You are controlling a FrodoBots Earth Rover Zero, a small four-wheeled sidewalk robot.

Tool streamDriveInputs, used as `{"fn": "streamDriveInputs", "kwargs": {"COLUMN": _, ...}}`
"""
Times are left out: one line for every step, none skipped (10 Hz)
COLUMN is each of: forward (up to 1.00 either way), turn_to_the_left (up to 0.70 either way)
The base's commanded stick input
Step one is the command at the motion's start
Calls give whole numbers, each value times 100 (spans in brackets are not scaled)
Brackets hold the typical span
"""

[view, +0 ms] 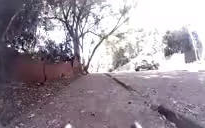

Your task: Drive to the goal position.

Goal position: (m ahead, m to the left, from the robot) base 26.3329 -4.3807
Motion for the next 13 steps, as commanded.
{"fn": "streamDriveInputs", "kwargs": {"forward": 70, "turn_to_the_left": 0}}
{"fn": "streamDriveInputs", "kwargs": {"forward": 70, "turn_to_the_left": 0}}
{"fn": "streamDriveInputs", "kwargs": {"forward": 70, "turn_to_the_left": 0}}
{"fn": "streamDriveInputs", "kwargs": {"forward": 70, "turn_to_the_left": 0}}
{"fn": "streamDriveInputs", "kwargs": {"forward": 70, "turn_to_the_left": 0}}
{"fn": "streamDriveInputs", "kwargs": {"forward": 70, "turn_to_the_left": 0}}
{"fn": "streamDriveInputs", "kwargs": {"forward": 70, "turn_to_the_left": 0}}
{"fn": "streamDriveInputs", "kwargs": {"forward": 70, "turn_to_the_left": 0}}
{"fn": "streamDriveInputs", "kwargs": {"forward": 70, "turn_to_the_left": 0}}
{"fn": "streamDriveInputs", "kwargs": {"forward": 70, "turn_to_the_left": 0}}
{"fn": "streamDriveInputs", "kwargs": {"forward": 70, "turn_to_the_left": 0}}
{"fn": "streamDriveInputs", "kwargs": {"forward": 70, "turn_to_the_left": 0}}
{"fn": "streamDriveInputs", "kwargs": {"forward": 70, "turn_to_the_left": 0}}
